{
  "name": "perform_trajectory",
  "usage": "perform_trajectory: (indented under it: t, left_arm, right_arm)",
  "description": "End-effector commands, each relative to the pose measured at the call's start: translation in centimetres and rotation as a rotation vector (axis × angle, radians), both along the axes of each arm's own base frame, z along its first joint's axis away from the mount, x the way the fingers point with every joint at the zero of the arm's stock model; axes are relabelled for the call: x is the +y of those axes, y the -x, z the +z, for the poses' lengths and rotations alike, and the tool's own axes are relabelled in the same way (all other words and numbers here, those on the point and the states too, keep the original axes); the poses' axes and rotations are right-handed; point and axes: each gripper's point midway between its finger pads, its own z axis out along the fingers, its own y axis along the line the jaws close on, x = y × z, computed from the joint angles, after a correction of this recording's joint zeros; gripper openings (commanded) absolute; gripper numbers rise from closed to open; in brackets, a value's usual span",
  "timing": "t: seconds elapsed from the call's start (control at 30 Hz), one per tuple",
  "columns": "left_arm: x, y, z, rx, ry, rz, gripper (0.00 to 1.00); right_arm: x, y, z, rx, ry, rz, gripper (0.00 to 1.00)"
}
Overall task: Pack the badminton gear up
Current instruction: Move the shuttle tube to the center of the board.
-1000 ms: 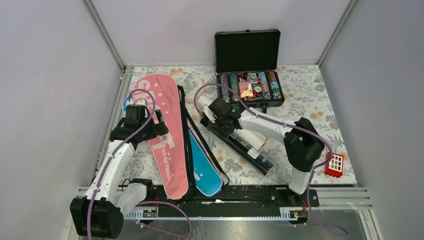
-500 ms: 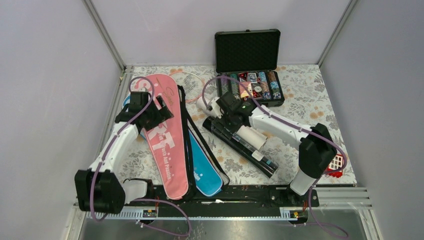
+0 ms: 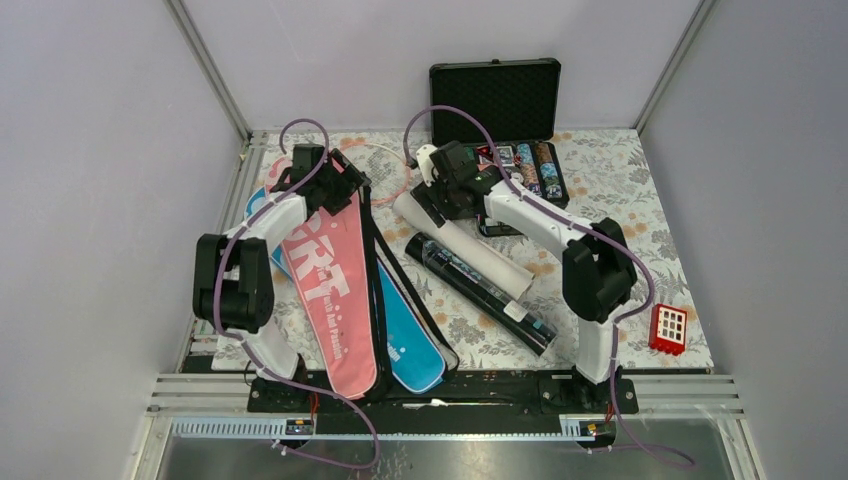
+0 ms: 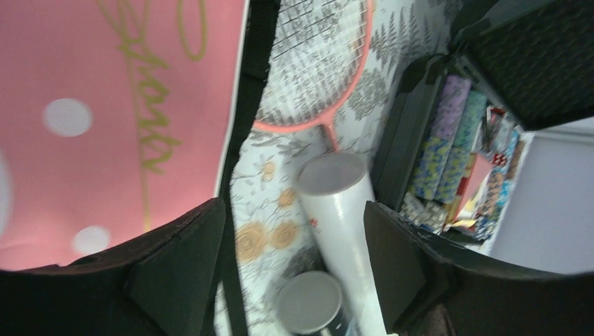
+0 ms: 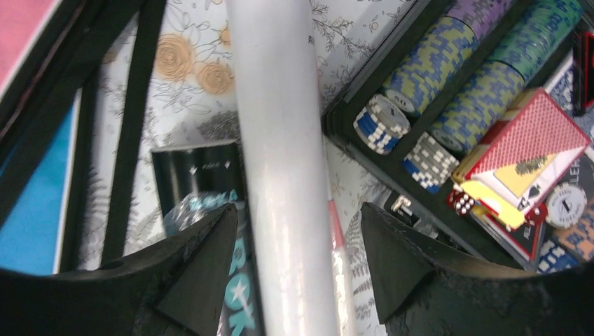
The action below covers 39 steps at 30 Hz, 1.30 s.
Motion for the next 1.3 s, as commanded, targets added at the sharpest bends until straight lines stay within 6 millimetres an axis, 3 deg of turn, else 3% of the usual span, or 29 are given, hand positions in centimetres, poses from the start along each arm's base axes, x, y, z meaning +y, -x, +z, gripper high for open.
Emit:
perform_trajectory:
  t: [0.0,0.13,0.3,0.47,0.53,0.67,0.9,1.1,1.27]
  left_arm:
    - [-2.6,-4.2,2.4,-0.109,0.168,0.081,0.75]
    - [-4.7,-5.6,0.5,-0.076,0.236,0.124,0.72]
    - [-7.3,-6.4,-1.5,-0.037,0.238,0.097,0.69]
    - [-9.2,-7.4,-2.2,-0.052,0.286,0.039,0.56]
    - [-10.2,-7.5,-2.5,-0.05,0.311,-0.002,0.52]
    - [-12.7,-6.6,-2.6,-0.058,0.364,-0.088,0.44]
    - [-17.1,-3.6,-1.7,-0.075,0.375,-0.201,0.45]
    - [-15.8,-4.3,-0.4,-0.082,0.286,-0.172,0.5]
    - [-11.9,-6.2,-1.5,0.002,0.111,-0.01,0.52]
  right_arm:
    - [-0.6,-1.6,-1.0,-0.01,0.031,0.009,0.69]
    - [-1.9,-1.1,-2.2,0.01,0.066,0.018,0.66]
    - [-3.4,0.9,-4.4,0.081,0.111,0.062,0.65]
    - [-4.9,2.1,-5.3,0.127,0.135,0.068,0.63]
    - [-6.2,1.7,-4.5,0.109,0.145,0.004,0.63]
    - [-7.1,1.4,-1.2,0.055,0.071,-0.046,0.64]
    - [-7.5,0.1,4.9,-0.071,-0.062,-0.142,0.65]
    - [-7.2,0.2,7.0,-0.116,-0.133,-0.15,0.64]
    - [-6.7,0.4,8.0,-0.118,-0.18,-0.153,0.63]
